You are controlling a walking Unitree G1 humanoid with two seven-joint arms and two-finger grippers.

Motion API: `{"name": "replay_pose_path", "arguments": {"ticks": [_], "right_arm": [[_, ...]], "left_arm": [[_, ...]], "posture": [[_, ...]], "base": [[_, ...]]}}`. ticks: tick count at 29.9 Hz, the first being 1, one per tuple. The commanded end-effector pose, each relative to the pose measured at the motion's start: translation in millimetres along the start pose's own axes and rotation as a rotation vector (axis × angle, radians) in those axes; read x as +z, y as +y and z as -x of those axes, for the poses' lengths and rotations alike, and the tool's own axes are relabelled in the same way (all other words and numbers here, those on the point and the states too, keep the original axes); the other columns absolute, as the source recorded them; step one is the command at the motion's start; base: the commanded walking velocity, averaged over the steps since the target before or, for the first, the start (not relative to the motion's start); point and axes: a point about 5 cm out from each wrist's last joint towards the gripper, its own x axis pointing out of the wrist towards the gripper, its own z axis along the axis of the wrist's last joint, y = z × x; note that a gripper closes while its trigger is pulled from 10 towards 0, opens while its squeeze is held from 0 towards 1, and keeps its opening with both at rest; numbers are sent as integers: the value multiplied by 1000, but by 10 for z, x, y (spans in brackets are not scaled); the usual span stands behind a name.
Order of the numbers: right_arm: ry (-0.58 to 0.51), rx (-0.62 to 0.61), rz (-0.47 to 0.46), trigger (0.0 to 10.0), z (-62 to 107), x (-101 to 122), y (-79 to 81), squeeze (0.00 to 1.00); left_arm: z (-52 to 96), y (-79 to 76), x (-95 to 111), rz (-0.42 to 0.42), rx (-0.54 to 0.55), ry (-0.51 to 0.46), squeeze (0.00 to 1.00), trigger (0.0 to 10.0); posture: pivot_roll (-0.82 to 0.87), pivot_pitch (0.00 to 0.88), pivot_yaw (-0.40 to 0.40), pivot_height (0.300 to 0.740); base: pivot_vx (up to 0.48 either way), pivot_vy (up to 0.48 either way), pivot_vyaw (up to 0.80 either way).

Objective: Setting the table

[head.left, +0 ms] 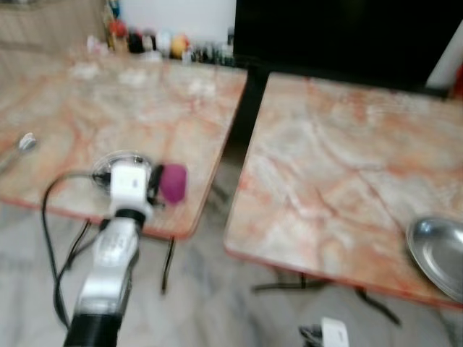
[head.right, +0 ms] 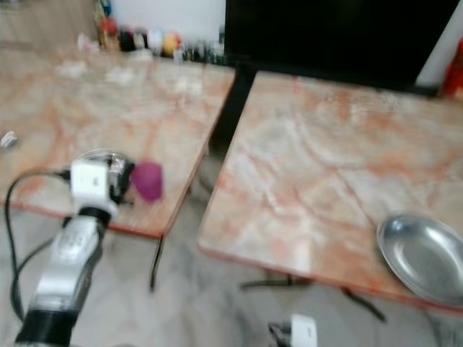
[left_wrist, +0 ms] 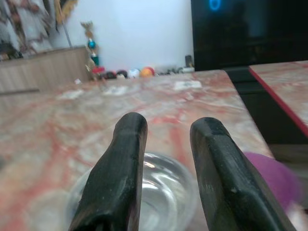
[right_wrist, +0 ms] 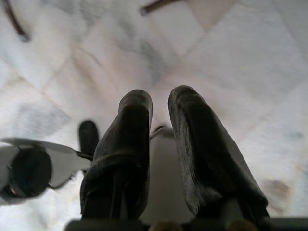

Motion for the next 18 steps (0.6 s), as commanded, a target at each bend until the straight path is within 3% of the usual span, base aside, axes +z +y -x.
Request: {"name": "replay_pose_path", "arguments": {"ticks": [1,18], "right_arm": [[7,-30,-4,10000,19,-32,-107,0],[7,-33,-27,10000,14,-19,-107,0]], "left_arm": [[-44,-94,82,3,-43,-32,0,10000],[-15,-25,94,-10,-54,-27,0,10000]], "posture": [[147,0,-38,740],[154,0,-28,740]], "base": [[0,480,0],[0,480,0]]}}
